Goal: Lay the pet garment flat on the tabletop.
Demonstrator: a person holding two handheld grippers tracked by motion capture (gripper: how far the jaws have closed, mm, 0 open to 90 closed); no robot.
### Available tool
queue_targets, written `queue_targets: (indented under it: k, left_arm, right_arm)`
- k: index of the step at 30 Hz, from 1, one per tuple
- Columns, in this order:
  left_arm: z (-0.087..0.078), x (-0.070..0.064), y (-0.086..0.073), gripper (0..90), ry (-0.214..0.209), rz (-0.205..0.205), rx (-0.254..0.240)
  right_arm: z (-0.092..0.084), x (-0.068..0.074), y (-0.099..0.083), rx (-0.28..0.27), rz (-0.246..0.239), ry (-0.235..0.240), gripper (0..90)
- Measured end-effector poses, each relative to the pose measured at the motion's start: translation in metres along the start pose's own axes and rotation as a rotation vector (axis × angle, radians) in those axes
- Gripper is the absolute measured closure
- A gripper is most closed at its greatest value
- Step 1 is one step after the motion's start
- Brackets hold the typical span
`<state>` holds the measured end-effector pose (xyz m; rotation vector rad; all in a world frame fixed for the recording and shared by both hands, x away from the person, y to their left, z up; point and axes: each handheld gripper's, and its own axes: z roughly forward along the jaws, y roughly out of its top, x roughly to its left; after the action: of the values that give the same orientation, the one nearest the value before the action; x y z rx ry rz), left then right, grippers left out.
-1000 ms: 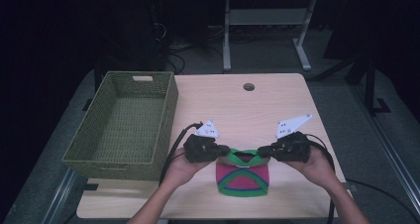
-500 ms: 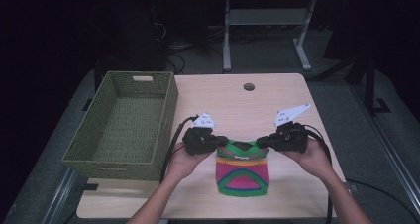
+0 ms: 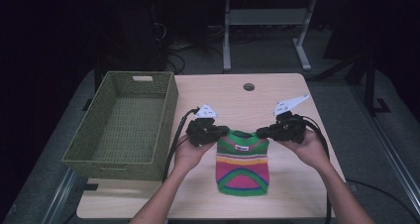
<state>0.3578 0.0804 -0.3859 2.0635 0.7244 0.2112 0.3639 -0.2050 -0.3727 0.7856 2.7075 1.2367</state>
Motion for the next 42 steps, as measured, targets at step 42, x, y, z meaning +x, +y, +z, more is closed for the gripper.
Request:
queue_targets:
  k: [42]
  left_arm:
    - [0.026,0.031,-0.008,70.3,0.060,-0.129,-0.001]
  right_arm:
    - [0.027,-0.050,-0.004,0.040,0.164,-0.074,64.4]
